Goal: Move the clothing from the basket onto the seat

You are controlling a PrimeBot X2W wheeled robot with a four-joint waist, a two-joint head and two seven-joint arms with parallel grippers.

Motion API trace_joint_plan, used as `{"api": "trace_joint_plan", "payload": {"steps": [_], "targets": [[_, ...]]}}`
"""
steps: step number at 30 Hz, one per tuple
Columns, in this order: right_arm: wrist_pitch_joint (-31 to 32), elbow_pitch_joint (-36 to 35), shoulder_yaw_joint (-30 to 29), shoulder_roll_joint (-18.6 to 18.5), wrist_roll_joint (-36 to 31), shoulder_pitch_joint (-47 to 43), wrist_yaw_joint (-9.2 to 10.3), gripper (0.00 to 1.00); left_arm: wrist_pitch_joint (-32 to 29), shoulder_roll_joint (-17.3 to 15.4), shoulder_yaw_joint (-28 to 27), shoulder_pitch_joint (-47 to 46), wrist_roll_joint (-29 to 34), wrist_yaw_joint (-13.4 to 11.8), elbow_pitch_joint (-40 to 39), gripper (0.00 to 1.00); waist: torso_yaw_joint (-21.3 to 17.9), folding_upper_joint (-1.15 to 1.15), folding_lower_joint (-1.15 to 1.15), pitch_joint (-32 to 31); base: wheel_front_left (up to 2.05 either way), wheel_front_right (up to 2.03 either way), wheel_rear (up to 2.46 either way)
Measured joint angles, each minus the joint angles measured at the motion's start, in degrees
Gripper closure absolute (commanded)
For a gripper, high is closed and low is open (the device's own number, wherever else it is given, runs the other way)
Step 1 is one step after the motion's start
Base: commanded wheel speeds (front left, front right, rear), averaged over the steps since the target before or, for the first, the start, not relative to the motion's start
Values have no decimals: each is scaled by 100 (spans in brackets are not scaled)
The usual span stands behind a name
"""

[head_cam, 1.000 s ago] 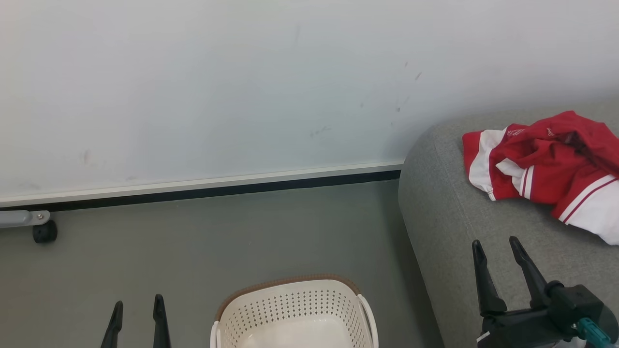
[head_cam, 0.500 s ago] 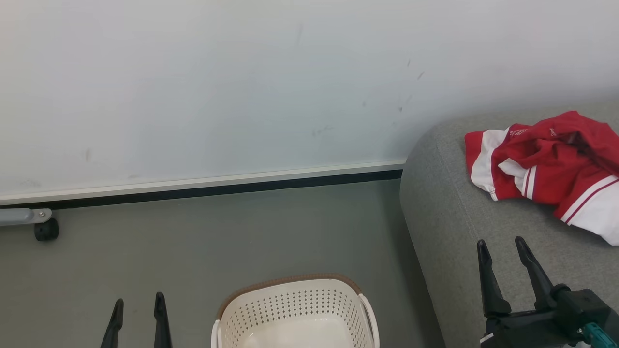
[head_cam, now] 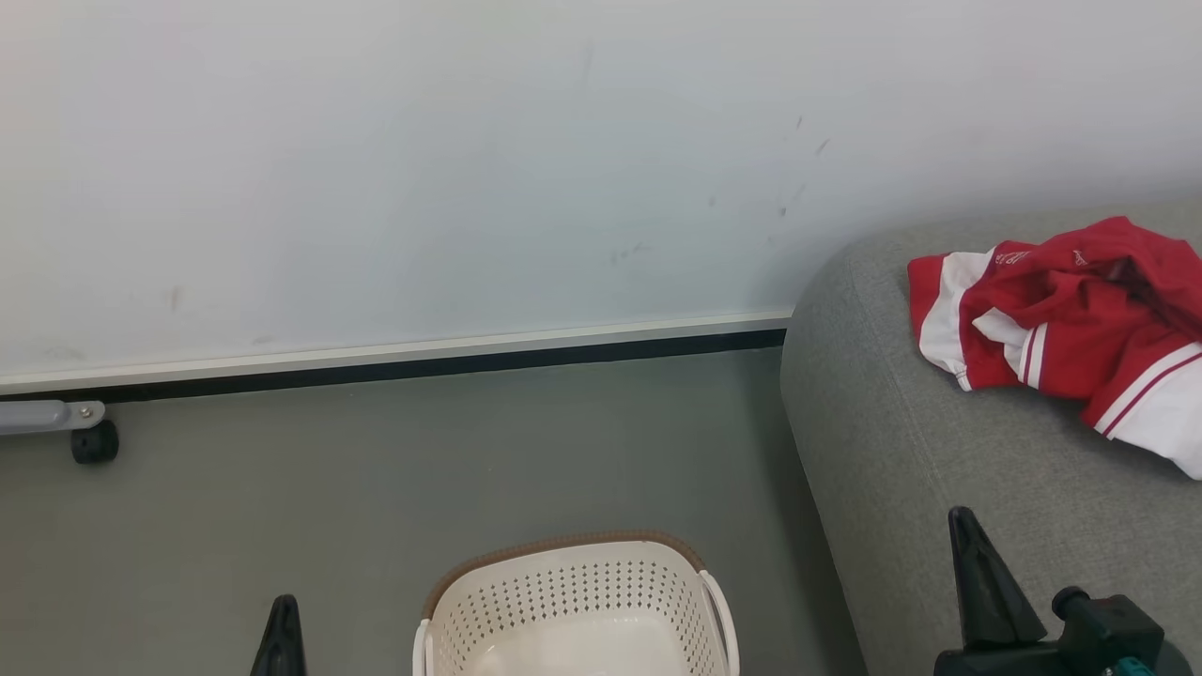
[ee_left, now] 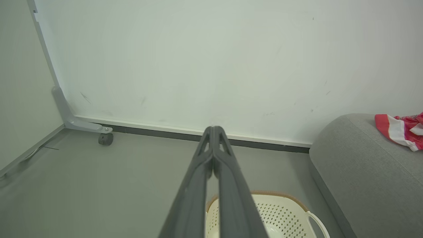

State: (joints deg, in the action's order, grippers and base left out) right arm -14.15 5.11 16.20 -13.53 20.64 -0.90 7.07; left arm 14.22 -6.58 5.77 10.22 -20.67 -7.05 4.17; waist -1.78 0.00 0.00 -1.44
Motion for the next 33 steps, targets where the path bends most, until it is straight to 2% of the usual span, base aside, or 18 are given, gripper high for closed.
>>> {"api": "trace_joint_plan", "payload": {"steps": [6,33], "targets": [[84,74,-122,56,227,-35,-54,100,-109,30,-43,-9,-191,56,70,100,10,0,0,11,0,0,0],[730,409,-821,383,2368,122,-456,100,-745,134,-382,-354,-2327,442,428,100,61,0,0,55,0,0,0]]}}
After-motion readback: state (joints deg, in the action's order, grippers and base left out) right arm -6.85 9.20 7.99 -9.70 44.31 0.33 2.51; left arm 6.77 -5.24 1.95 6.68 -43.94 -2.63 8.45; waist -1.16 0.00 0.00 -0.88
